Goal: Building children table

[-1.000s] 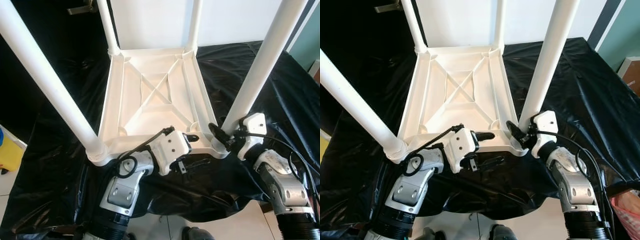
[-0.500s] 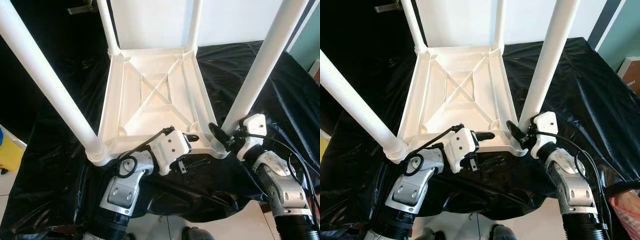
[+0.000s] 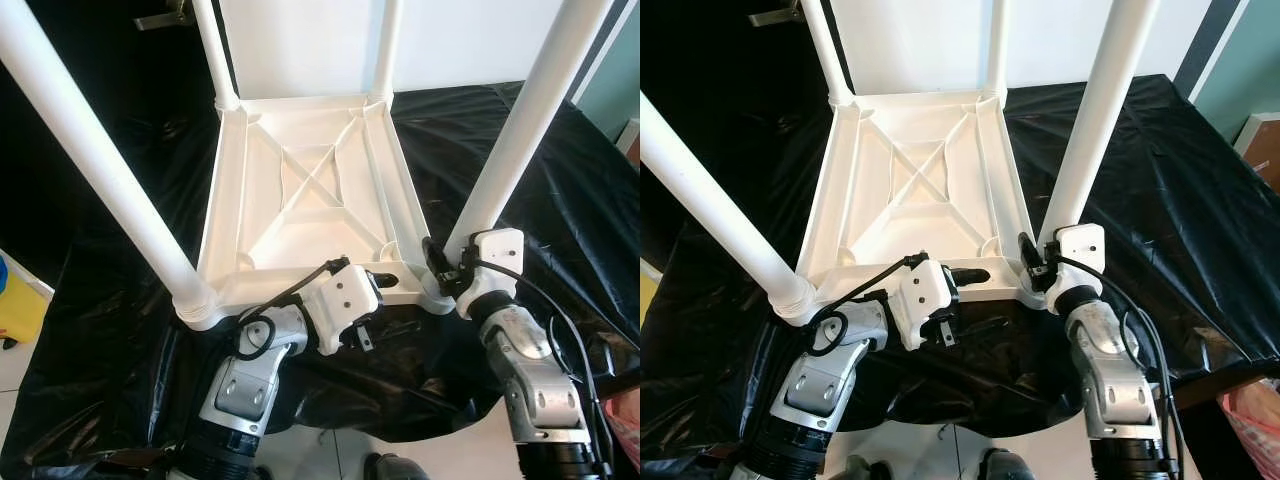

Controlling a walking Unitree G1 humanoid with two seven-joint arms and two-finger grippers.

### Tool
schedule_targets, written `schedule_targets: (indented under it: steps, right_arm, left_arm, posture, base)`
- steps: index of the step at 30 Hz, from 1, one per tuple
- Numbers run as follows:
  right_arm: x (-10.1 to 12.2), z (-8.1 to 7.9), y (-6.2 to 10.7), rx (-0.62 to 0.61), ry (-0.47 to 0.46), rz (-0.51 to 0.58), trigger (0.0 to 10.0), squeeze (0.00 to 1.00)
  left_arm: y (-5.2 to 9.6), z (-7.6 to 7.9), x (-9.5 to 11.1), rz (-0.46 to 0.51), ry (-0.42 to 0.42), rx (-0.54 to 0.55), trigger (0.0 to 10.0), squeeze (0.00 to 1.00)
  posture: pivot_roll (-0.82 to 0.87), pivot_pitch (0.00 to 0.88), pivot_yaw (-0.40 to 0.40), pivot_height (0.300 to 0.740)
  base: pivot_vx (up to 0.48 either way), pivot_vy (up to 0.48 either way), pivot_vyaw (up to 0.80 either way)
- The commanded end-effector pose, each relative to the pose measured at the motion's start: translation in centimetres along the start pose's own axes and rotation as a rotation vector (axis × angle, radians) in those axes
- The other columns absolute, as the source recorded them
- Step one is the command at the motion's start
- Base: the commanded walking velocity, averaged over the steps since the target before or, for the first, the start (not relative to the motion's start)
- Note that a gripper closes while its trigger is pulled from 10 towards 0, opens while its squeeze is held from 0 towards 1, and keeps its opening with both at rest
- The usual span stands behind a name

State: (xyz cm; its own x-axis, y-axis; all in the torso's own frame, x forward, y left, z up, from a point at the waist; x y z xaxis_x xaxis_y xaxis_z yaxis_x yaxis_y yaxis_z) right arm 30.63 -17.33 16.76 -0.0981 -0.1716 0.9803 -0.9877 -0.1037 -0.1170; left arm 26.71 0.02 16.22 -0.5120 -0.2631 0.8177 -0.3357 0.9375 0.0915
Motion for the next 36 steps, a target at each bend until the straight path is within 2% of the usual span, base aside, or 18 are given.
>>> schedule_targets:
  steps: [1,3,5,6,8,12,16,31,32,36]
  right_arm:
    - [-1.6,0.5,0.7,-0.111,-0.007,-0.044,10.0,0.0]
    - [-1.7,0.3,0.9,-0.147,-0.018,-0.034,10.0,0.0]
    - [-2.1,0.2,1.6,-0.297,-0.041,-0.007,10.0,0.0]
    - [-2.1,0.2,1.6,-0.297,-0.041,-0.007,10.0,0.0]
    - [-2.2,0.2,1.9,-0.38,-0.047,0.006,10.0,0.0]
    - [-2.4,-0.4,1.8,-0.405,-0.072,0.001,10.0,0.0]
    - [-2.3,-1.2,1.5,-0.38,-0.094,0.002,10.0,0.0]
    - [-2.0,-1.6,1.4,-0.393,-0.078,0.019,10.0,0.0]
    - [-1.8,-1.6,1.4,-0.386,-0.075,0.026,10.0,1.0]
    - [-1.4,-1.6,1.4,-0.368,-0.08,0.046,10.0,1.0]
  left_arm:
    - [0.2,-0.9,-0.2,-0.035,0.006,0.145,10.0,0.0]
    - [0.2,-0.9,-0.2,-0.034,0.006,0.144,10.0,0.0]
    - [0.2,-0.8,-0.1,-0.033,0.008,0.144,10.0,0.0]
    - [0.2,-0.8,-0.1,-0.033,0.008,0.144,10.0,0.0]
    - [0.1,-0.8,-0.1,-0.032,0.008,0.144,10.0,0.0]
    - [0.1,-0.8,-0.1,-0.032,0.007,0.144,10.0,0.0]
    - [0.0,-1.0,-0.1,-0.034,0.001,0.143,10.0,0.0]
    - [0.0,-1.2,-0.1,-0.032,-0.004,0.15,10.0,0.0]
    - [-0.1,-1.2,-0.1,-0.031,-0.004,0.152,10.0,0.0]
    - [-0.1,-1.2,0.0,-0.029,-0.003,0.153,10.0,0.0]
  posture:
    - [-0.16,0.141,0.058,0.74]
    - [-0.16,0.141,0.058,0.74]
    - [-0.16,0.142,0.057,0.74]
    - [-0.16,0.142,0.057,0.74]
    - [-0.16,0.141,0.058,0.74]
    - [-0.16,0.141,0.058,0.74]
    - [-0.16,0.132,0.059,0.74]
    - [-0.16,0.123,0.054,0.74]
    - [-0.16,0.124,0.048,0.74]
    - [-0.16,0.122,0.044,0.74]
  base:
    - [0.0,0.0,0.0]
    - [0.0,0.0,0.0]
    - [0.0,0.0,0.0]
    - [0.0,0.0,0.0]
    - [0.0,0.0,0.0]
    - [0.0,0.0,0.0]
    - [0.0,0.0,0.0]
    - [0.0,0.0,0.0]
    - [0.0,0.0,0.0]
    - [0.0,0.0,0.0]
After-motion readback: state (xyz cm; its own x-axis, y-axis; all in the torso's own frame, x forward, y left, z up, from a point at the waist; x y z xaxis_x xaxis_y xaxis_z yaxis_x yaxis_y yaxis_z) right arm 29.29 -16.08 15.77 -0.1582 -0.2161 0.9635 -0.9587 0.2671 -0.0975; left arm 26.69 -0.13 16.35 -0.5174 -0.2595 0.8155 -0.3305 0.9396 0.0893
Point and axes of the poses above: a point about 5 cm out from each wrist's last joint towards the gripper, its own y axis pointing back from the gripper into the wrist, its own x axis along the axis of the wrist's last joint, z = x × y, the point moved 3 cm from there along -y, pointing out of the wrist towards the gripper, and after that the axes turned 15 degrees about -y, right-handed, at the moved point
